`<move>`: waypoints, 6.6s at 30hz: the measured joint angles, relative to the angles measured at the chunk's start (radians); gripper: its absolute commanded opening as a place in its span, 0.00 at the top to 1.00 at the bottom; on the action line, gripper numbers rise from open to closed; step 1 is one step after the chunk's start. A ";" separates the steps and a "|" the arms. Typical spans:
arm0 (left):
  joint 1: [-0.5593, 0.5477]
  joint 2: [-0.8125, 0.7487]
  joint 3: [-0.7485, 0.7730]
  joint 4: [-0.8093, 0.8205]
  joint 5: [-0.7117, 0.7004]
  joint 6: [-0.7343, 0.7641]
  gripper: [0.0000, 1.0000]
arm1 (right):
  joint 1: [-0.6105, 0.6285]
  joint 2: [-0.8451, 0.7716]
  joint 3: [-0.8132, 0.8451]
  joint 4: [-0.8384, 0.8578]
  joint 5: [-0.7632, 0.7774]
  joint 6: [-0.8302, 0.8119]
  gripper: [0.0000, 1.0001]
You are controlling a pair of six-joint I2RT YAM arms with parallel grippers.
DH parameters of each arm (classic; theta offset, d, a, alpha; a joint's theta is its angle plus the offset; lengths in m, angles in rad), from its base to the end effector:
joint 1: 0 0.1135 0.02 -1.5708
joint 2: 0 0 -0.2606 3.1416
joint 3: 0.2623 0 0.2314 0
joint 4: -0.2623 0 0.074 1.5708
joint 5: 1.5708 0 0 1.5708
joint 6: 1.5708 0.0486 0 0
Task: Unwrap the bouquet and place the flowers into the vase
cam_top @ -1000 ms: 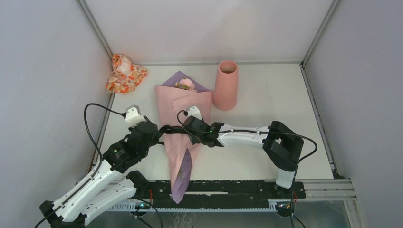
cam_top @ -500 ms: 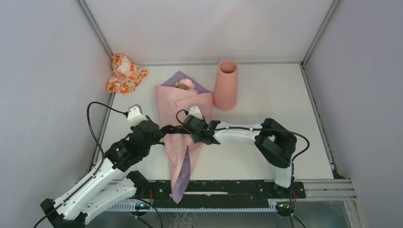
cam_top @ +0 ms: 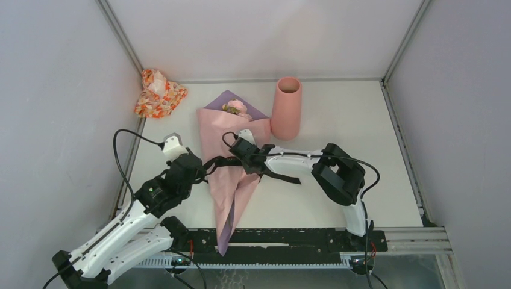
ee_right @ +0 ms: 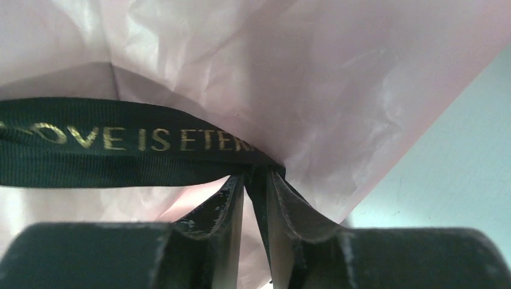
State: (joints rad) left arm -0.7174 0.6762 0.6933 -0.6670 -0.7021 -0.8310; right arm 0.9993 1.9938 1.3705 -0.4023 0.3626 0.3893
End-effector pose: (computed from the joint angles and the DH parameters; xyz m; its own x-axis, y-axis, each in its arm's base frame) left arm 0.1168 -0.0603 0.2732 -0.3920 -0.4064 -0.8254 -0.2596 0.9095 -0.3246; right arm 0.2338 0.3317 0.1673 -0.6886 -0.4147 -0.5949 -0.4600 0.8840 -0.0838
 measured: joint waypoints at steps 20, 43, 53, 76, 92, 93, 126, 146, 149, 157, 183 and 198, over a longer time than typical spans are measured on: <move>0.001 0.142 -0.090 0.177 0.179 0.090 0.56 | -0.034 -0.089 -0.016 -0.041 -0.002 0.025 1.00; 0.001 0.085 -0.207 0.328 0.248 0.163 0.44 | -0.034 -0.130 -0.017 -0.061 -0.002 0.030 1.00; 0.001 0.130 -0.211 0.323 0.166 0.185 0.45 | -0.030 -0.130 -0.017 -0.061 -0.024 0.041 1.00; 0.001 0.412 -0.164 0.391 0.003 0.200 1.00 | -0.015 -0.185 -0.032 -0.061 -0.032 0.060 1.00; 0.060 0.243 -0.058 0.085 -0.173 0.019 1.00 | -0.064 -0.293 -0.204 -0.063 -0.026 0.150 1.00; 0.071 0.236 -0.053 0.068 -0.178 0.009 1.00 | -0.069 -0.299 -0.218 -0.061 -0.024 0.155 1.00; 0.119 0.224 -0.212 0.521 0.481 0.389 0.56 | -0.097 -0.335 -0.279 -0.027 -0.074 0.201 1.00; 0.059 0.177 -0.276 0.531 0.444 0.418 0.57 | -0.097 -0.351 -0.279 -0.001 -0.096 0.200 1.00; 0.058 0.216 -0.274 0.531 0.442 0.425 0.58 | -0.097 -0.364 -0.279 0.000 -0.096 0.200 1.00; 0.051 0.264 -0.252 0.530 0.418 0.449 0.61 | -0.097 -0.377 -0.279 0.000 -0.102 0.198 1.00; 0.051 0.156 -0.060 0.262 -0.023 0.253 1.00 | -0.109 -0.402 -0.310 0.000 -0.106 0.215 1.00; 0.134 0.037 -0.002 -0.086 -0.257 -0.042 1.00 | -0.271 -0.410 -0.415 -0.099 -0.091 0.302 0.98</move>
State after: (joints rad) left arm -0.5838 0.7132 0.6914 -0.7532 -0.9596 -0.8734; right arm 0.7280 1.5833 0.9554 -0.5011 0.2718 0.6910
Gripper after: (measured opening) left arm 0.004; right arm 0.006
